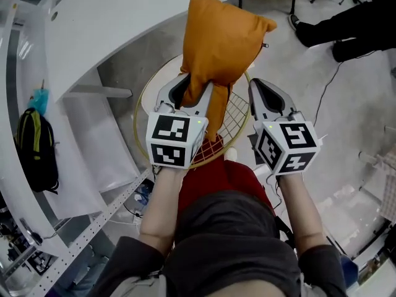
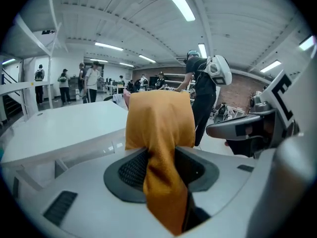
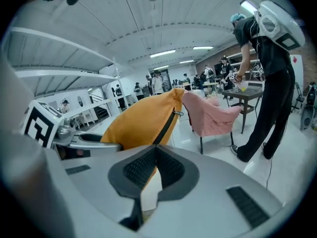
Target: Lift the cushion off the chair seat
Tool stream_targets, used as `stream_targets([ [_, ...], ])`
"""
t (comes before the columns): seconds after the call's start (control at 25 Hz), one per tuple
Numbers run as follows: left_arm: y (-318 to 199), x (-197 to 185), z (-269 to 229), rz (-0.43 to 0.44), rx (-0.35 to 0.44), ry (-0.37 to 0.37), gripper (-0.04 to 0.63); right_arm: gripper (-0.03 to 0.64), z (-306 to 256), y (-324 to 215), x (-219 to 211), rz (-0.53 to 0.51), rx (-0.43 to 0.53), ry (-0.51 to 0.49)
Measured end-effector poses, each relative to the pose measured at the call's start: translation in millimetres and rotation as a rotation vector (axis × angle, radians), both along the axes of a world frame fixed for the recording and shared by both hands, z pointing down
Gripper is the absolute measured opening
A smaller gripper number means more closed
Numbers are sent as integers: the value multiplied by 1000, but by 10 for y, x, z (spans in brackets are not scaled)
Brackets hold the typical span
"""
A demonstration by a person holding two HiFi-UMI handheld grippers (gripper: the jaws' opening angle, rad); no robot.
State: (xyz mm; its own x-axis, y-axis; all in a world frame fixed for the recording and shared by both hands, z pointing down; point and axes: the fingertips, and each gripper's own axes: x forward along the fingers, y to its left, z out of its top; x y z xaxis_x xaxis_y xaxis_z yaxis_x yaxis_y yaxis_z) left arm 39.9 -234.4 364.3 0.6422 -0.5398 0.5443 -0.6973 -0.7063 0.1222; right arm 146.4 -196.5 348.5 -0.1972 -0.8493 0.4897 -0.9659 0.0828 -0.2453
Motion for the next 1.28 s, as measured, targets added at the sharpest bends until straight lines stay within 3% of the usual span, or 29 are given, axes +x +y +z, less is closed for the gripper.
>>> stream_targets([
  [1.0,925,-323,-1317,-104,250,124,181,18,-1163,763,-317,-100,335,-36],
  [1.28,1085,-326,-1543,-129,293,154,181,18,-1348,870,-333,-140,399,7],
])
